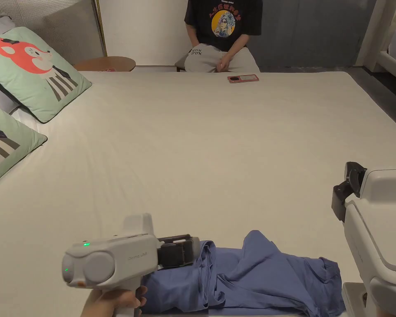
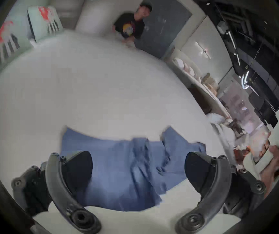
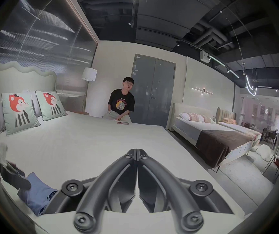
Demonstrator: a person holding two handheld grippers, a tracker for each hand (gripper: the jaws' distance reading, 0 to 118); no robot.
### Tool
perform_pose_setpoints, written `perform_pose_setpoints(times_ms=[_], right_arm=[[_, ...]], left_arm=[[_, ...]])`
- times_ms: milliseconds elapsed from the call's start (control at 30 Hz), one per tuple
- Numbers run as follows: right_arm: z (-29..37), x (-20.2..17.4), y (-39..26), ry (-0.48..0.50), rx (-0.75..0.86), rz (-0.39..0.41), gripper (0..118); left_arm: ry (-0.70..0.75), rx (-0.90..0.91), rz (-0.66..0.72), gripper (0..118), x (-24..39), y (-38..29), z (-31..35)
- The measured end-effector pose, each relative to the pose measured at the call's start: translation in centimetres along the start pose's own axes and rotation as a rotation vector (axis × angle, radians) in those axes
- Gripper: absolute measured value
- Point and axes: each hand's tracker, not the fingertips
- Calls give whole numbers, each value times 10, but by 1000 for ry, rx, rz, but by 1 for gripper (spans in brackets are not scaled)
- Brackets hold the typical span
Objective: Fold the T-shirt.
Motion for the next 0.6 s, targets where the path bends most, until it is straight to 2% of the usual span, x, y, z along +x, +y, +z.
perform_pose_setpoints(times_ms=[67,100,167,200,233,400,600], right_arm=[[-2,0,-1,4,0,0,1],[-2,-1,-1,6,0,-1,1],[-3,-1,-1,9,-2,-5,1],[-4,-2,-1,10,-2,-7,1],[-3,-2,-1,9,-3,-7,1],[-3,0,-3,8,-7,-9,1],[-1,12,-7,-8,-12,-10,1]], left_arm=[[81,114,-58,100,-4,-2,15],[126,151,-77,90,-5,-4,19],[212,219,-136,46,-7,-13,23],[256,234,-169,19,-7,-18,22],[281,224,-183,1,-8,-21,20],[277,134,-163,0,-16,-41,-11],[219,9,-180,0,8,-75,-52]])
